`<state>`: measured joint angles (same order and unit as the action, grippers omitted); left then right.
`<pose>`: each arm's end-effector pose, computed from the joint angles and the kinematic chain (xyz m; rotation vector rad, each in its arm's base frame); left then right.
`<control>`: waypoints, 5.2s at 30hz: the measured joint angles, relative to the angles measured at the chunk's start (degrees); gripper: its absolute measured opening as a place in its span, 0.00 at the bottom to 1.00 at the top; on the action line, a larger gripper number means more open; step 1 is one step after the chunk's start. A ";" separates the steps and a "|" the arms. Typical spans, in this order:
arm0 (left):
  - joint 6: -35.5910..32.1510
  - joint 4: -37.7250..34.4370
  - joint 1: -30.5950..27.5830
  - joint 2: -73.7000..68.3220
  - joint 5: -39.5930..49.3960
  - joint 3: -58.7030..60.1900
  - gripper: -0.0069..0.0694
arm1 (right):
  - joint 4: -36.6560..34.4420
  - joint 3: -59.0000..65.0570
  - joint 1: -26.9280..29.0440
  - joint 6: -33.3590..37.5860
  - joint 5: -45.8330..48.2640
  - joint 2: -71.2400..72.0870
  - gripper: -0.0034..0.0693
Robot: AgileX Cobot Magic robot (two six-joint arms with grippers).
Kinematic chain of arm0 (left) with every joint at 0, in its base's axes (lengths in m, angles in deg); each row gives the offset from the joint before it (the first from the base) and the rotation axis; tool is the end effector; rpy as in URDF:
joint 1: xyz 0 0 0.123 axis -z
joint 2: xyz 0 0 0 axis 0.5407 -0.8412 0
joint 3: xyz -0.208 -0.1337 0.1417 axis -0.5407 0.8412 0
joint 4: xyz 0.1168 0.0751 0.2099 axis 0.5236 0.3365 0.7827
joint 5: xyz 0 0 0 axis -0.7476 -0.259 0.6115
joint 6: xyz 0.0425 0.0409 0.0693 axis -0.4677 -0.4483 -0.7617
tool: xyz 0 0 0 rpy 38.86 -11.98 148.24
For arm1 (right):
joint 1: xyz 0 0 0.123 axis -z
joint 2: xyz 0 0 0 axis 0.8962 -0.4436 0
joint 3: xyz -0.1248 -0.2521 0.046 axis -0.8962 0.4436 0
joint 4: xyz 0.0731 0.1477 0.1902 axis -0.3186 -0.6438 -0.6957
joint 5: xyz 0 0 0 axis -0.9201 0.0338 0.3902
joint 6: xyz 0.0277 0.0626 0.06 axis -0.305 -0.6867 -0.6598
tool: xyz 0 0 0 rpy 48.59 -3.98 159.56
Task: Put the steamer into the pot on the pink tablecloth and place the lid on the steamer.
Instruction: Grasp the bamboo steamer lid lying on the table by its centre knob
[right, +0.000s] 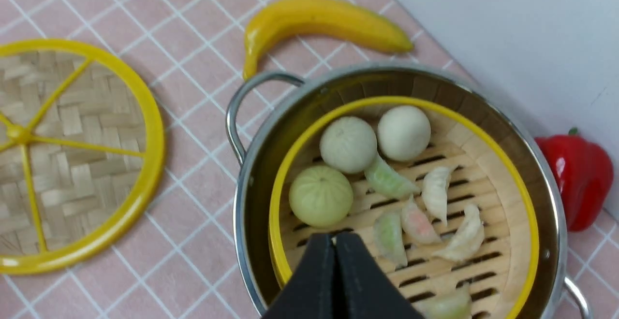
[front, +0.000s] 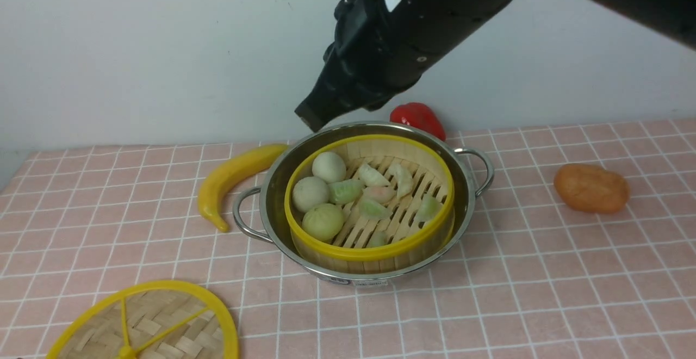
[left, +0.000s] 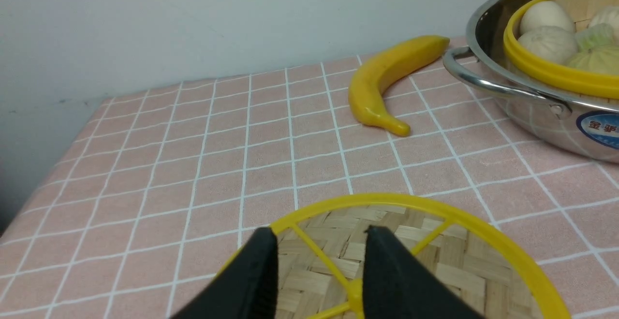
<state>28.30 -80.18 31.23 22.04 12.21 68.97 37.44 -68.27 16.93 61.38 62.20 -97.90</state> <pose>0.0537 0.0009 0.1799 0.1207 1.8286 0.1217 0.2642 0.2712 0.4085 -0.9383 2.2925 0.2717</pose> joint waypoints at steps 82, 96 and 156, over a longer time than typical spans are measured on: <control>0.00 0.00 0.00 0.00 0.00 0.00 0.41 | 5.52 109.32 44.06 -16.37 -45.89 99.15 0.32; 0.00 0.00 0.00 0.00 0.00 0.00 0.41 | -2.55 109.32 44.06 -15.07 -45.84 99.15 0.37; 10.18 2.33 0.00 -79.39 39.83 -47.53 0.41 | -2.73 109.37 44.06 -15.07 -45.84 99.15 0.38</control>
<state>38.48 -77.85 31.23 -57.35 52.05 21.44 34.71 41.10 60.99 46.31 16.35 1.25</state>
